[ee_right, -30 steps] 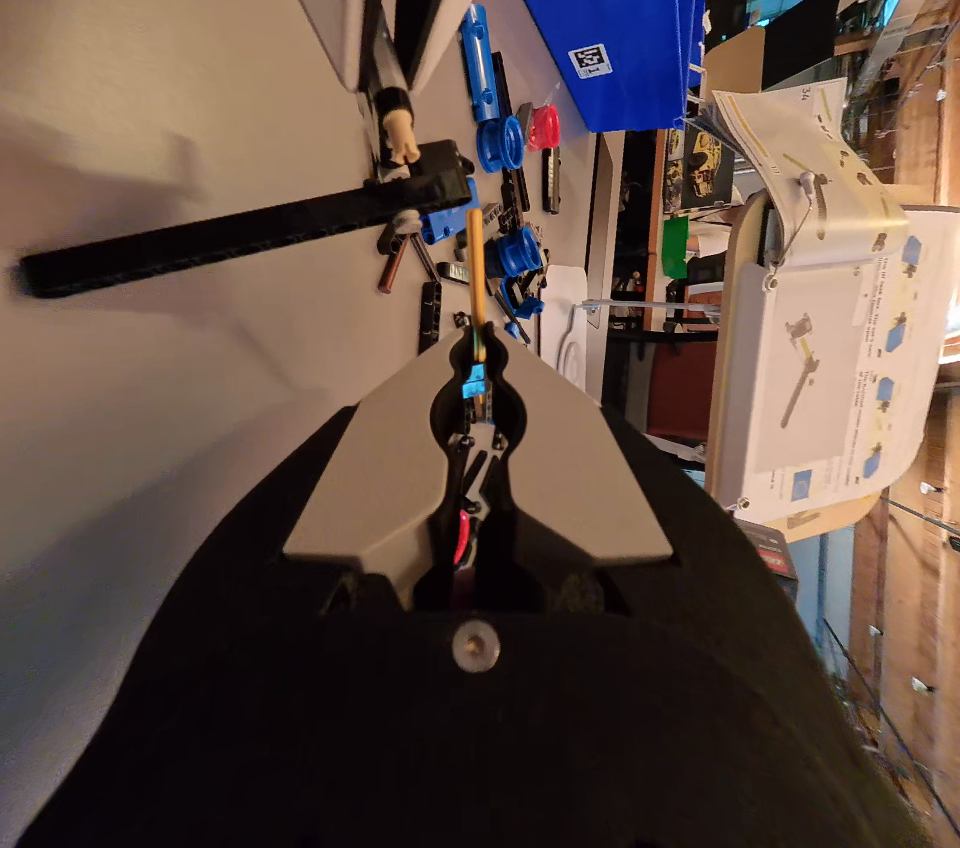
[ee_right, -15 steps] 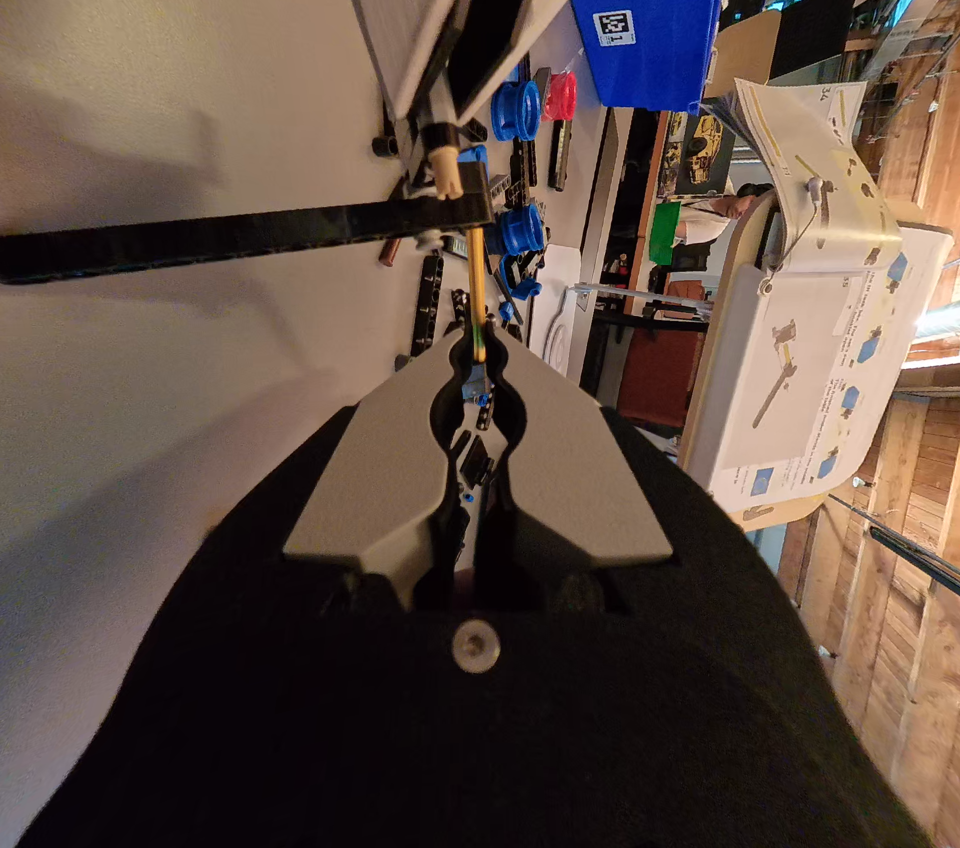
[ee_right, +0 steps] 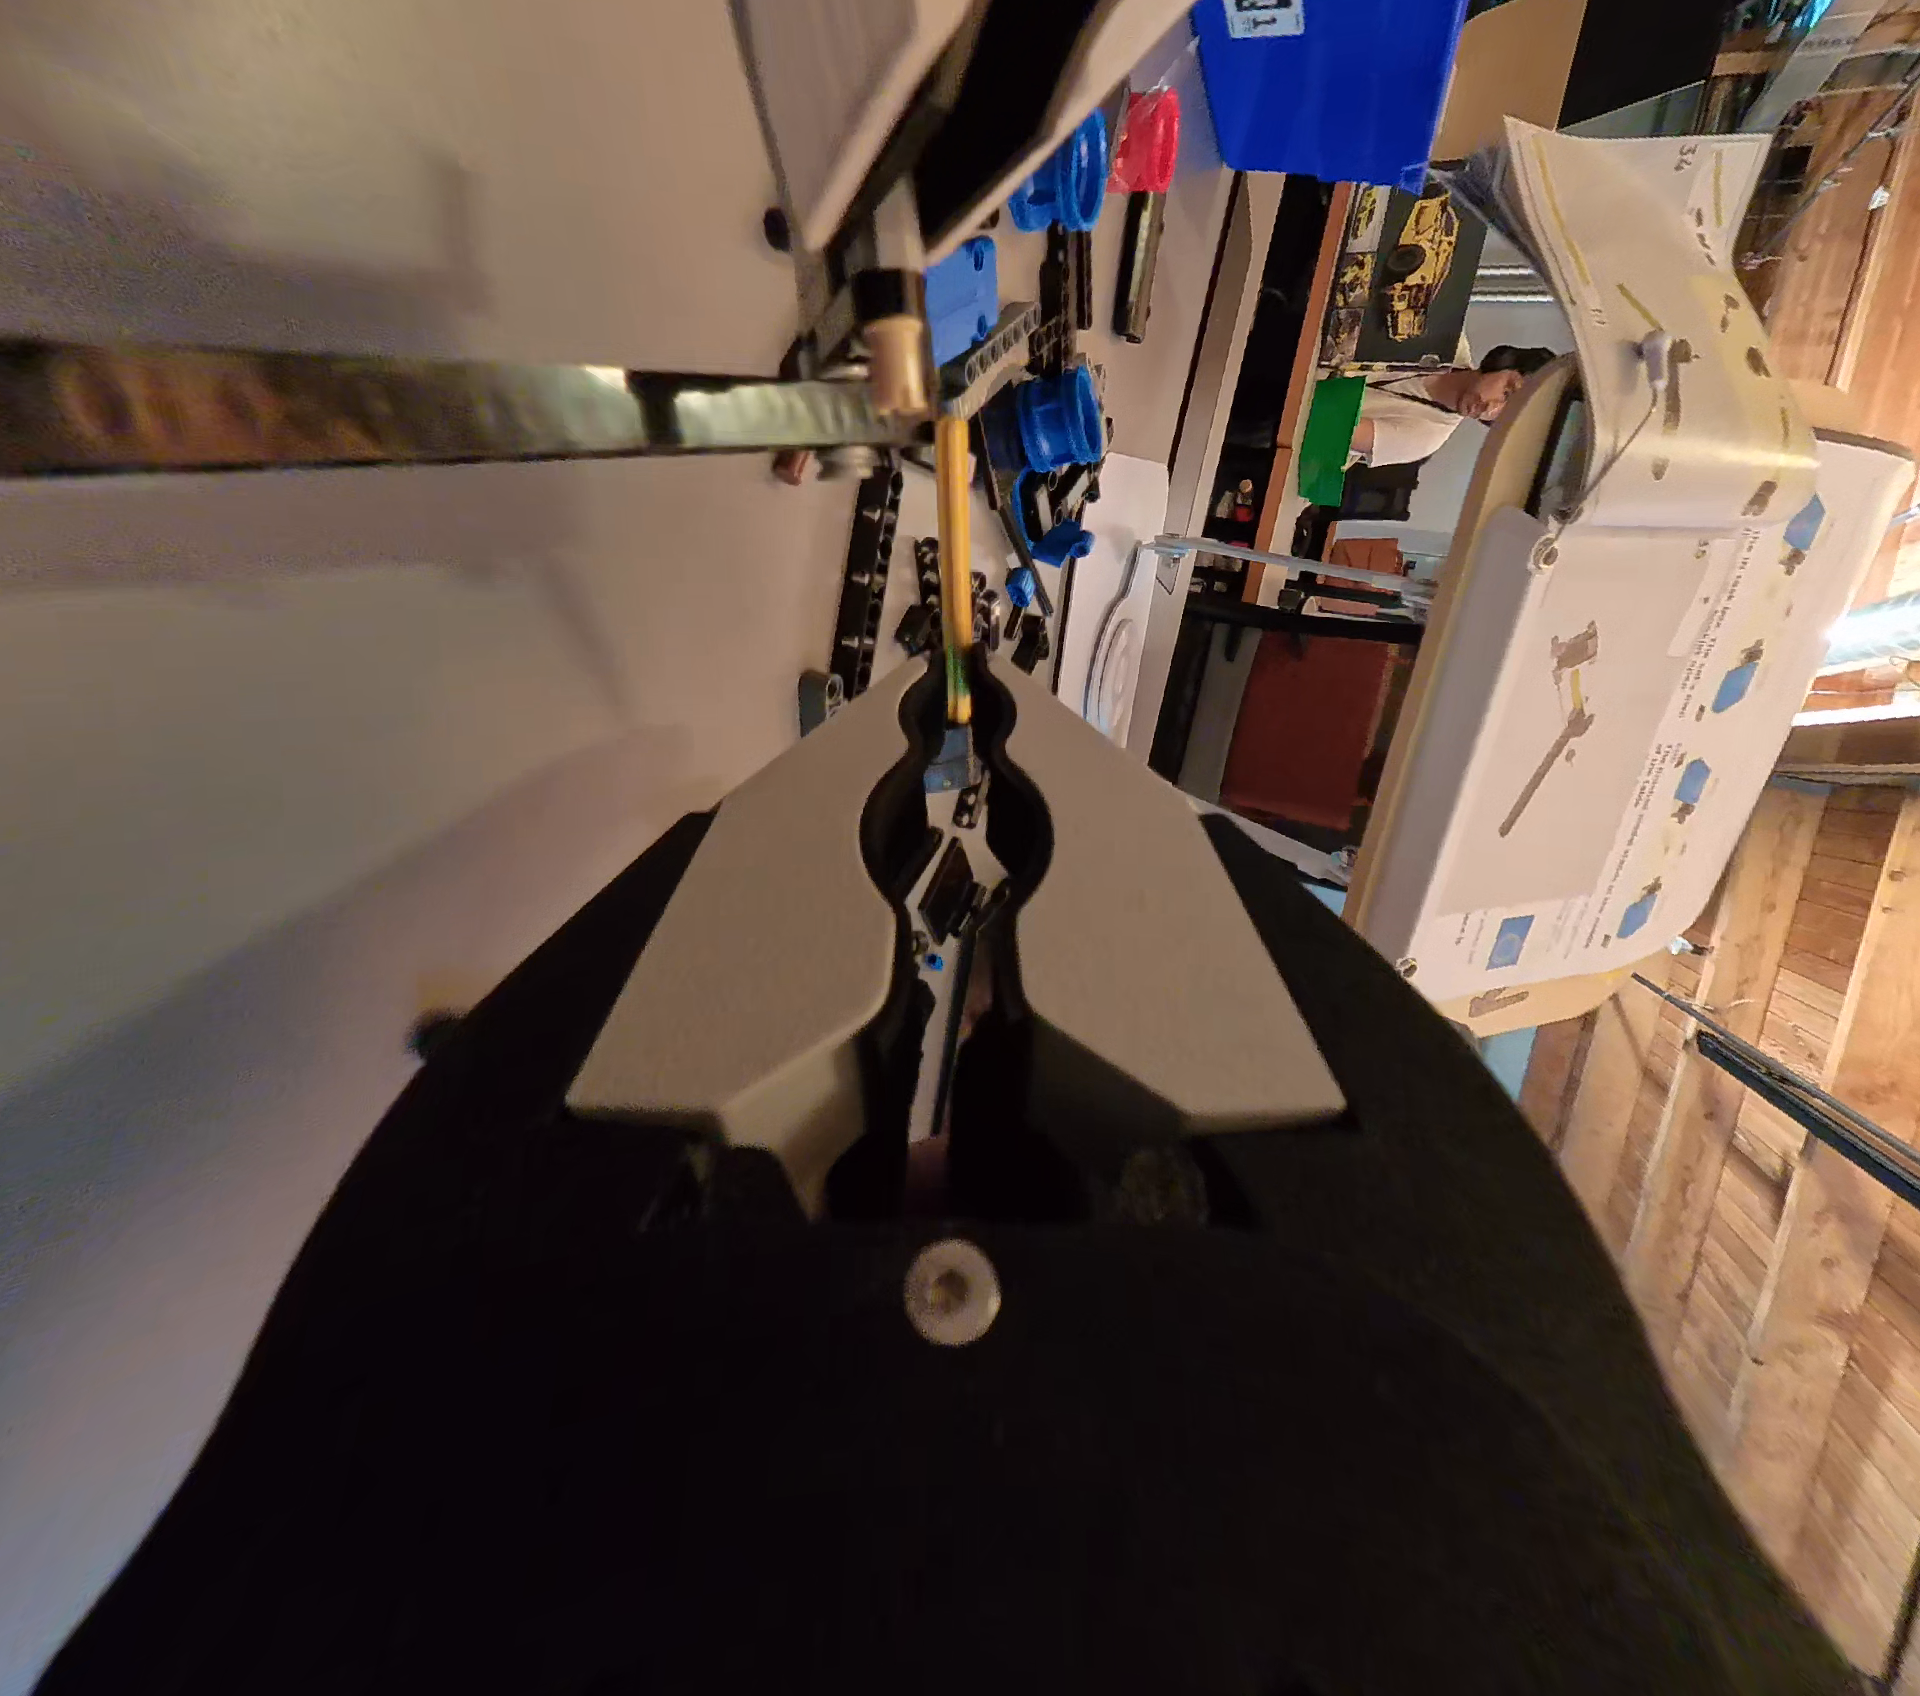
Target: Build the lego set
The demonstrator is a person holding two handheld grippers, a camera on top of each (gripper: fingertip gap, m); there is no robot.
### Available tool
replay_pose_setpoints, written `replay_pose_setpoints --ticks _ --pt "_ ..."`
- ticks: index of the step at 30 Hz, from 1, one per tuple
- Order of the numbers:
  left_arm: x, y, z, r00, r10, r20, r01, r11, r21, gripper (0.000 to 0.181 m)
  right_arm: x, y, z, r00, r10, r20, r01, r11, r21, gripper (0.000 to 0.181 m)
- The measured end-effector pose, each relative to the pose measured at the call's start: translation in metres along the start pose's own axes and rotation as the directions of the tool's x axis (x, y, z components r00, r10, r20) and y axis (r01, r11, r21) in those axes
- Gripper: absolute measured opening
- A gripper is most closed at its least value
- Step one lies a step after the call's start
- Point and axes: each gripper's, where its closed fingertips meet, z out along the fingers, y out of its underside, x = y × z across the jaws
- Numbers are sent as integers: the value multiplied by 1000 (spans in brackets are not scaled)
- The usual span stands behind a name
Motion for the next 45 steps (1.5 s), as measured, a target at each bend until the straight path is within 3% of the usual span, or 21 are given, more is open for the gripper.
replay_pose_setpoints --ticks 21,36,45 --pt "1 -1 5 1000 7 -9 -7 1000 -20 5 -4 17 1 999 8 43 -6 998 -57 2" --pt "2 -4 8 999 32 -13 -32 999 -25 5 -6 9 3 996 -64 54 69 994 -90 2" --pt "7 -5 13 999 28 -23 -28 1000 8 5 -20 1 5 988 -21 151 37 994 -102 2"
